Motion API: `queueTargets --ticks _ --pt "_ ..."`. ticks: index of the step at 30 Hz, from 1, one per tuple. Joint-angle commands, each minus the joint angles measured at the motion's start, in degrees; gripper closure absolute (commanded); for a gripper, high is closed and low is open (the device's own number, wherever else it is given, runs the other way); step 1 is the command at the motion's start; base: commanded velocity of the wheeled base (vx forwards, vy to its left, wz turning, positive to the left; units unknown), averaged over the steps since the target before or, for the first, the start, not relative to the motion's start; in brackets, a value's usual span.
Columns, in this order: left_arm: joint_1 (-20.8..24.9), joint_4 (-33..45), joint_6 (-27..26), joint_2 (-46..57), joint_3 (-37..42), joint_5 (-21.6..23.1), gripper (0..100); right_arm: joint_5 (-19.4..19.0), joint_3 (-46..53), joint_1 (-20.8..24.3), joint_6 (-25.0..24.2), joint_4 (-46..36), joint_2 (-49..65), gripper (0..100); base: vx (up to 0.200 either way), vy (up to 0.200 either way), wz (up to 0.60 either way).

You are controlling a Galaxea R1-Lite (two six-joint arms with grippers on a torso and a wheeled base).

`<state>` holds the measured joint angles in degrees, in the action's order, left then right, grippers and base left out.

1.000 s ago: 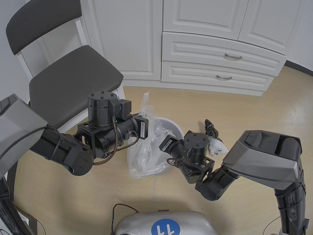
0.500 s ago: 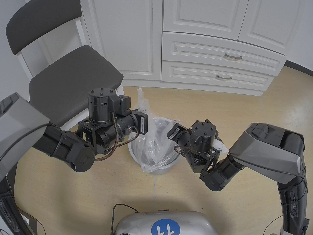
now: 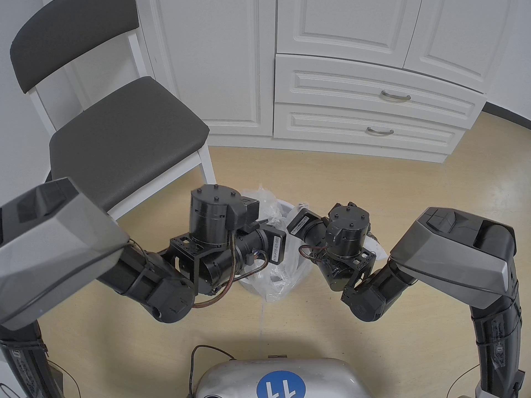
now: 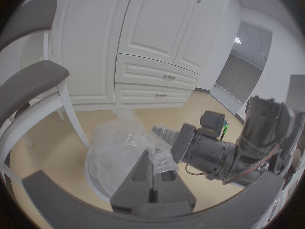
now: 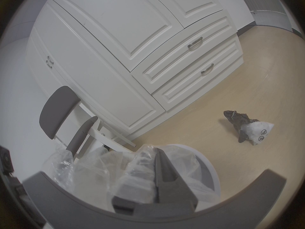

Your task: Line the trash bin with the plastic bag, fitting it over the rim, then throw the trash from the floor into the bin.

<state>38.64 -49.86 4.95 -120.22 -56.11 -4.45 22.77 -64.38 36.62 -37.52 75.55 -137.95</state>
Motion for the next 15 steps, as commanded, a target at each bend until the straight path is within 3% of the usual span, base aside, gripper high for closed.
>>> queueTargets --ticks 1,10,15 --pt "0.6 -2.6 0.0 -5.8 -1.0 -0.2 100 0.0 0.0 -0.1 0.4 0.1 0.0 100 0.000 0.000 0.00" --pt "-4.5 -3.0 0.3 -12.2 -8.5 0.2 100 0.0 0.0 -0.1 0.4 0.1 -0.1 100 0.000 0.000 0.00" --pt "-5.0 -2.6 2.7 -14.6 -11.2 0.4 100 0.0 -0.1 -0.1 0.5 0.1 -0.6 100 0.000 0.000 0.00"
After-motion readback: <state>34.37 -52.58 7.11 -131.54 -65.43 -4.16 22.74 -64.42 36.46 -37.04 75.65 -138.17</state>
